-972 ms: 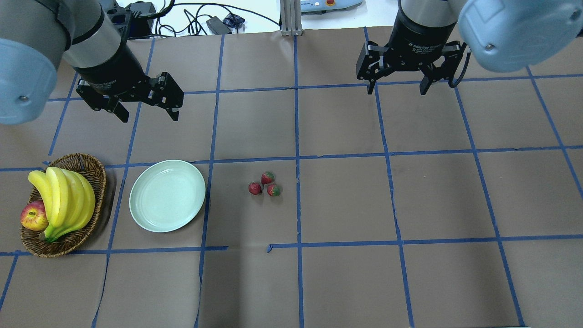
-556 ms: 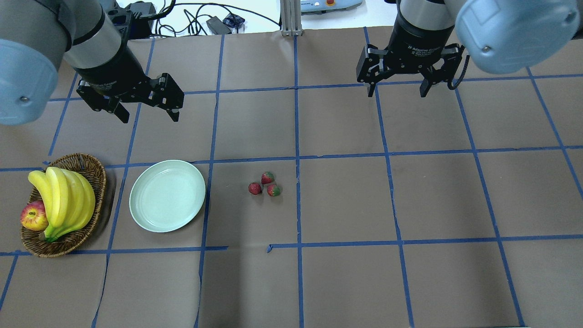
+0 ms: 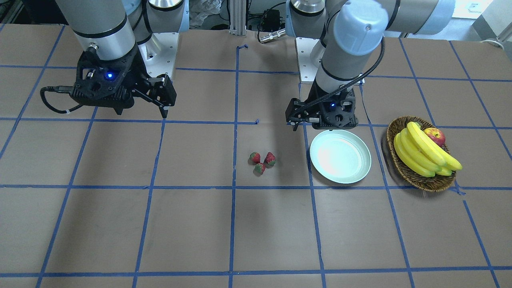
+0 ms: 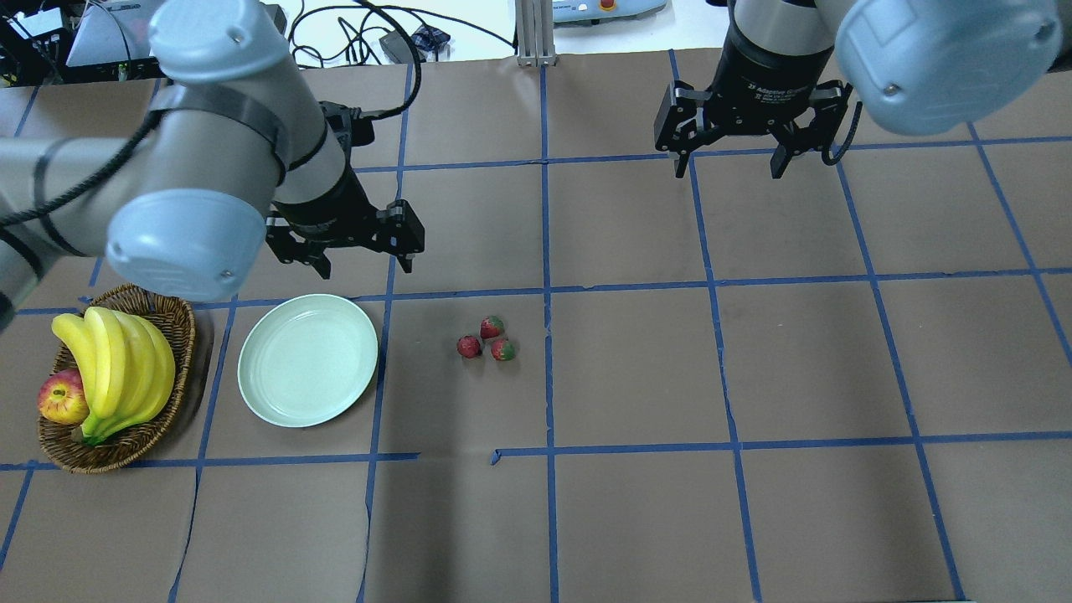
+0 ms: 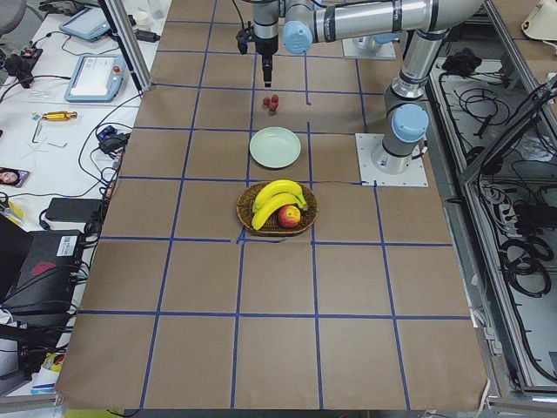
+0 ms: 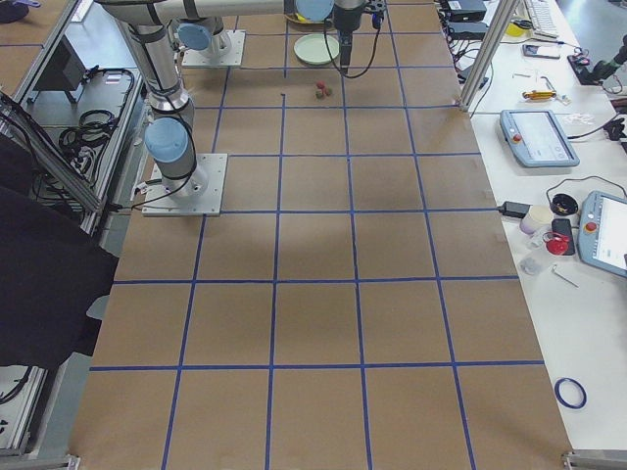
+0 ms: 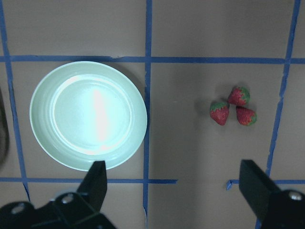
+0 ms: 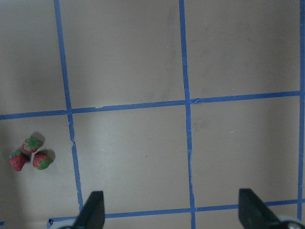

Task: Collect all strawberries into plate
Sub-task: 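Reach the left gripper to the strawberry group and grasp one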

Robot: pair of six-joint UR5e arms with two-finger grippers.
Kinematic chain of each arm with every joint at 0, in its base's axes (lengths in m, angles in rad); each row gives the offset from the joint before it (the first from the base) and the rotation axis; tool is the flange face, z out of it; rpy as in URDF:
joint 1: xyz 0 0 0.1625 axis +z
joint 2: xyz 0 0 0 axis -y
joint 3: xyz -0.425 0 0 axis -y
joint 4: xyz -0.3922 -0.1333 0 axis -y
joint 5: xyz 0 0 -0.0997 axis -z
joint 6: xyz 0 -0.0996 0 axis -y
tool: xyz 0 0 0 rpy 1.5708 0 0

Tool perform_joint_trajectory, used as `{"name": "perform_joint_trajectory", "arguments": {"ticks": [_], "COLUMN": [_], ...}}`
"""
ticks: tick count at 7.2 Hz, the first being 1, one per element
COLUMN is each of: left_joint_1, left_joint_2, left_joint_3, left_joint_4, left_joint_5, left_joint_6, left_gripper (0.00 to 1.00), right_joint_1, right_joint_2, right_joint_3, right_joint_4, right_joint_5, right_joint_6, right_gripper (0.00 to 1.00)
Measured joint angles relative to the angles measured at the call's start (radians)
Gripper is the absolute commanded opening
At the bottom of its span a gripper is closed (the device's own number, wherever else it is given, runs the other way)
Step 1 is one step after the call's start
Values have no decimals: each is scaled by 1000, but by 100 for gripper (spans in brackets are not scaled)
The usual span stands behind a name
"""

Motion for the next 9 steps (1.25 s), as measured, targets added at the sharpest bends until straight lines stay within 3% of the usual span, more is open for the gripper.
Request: {"name": "perform_joint_trajectory", "arguments": {"ticks": [2,6,9], "left_joint_1": [-44,-83,-94], "left_joint_2": [-87,-241,-304], "left_joint_3": [-53,-66,-68], "left_joint_4": [84,155,184], "left_joint_5": [-14,-42,-41], "left_joint_6": [-31,-24,-10], "left_gripper": [94,86,72], "right_joint_1": [0,0,0], "right_joint_2": [1,2,2], "right_joint_3": [2,5,5], "right_joint_4": [0,0,1], "right_joint_5": [0,-1,-1], "right_joint_6": [0,-1,-1], "right_gripper": [100,100,100]}}
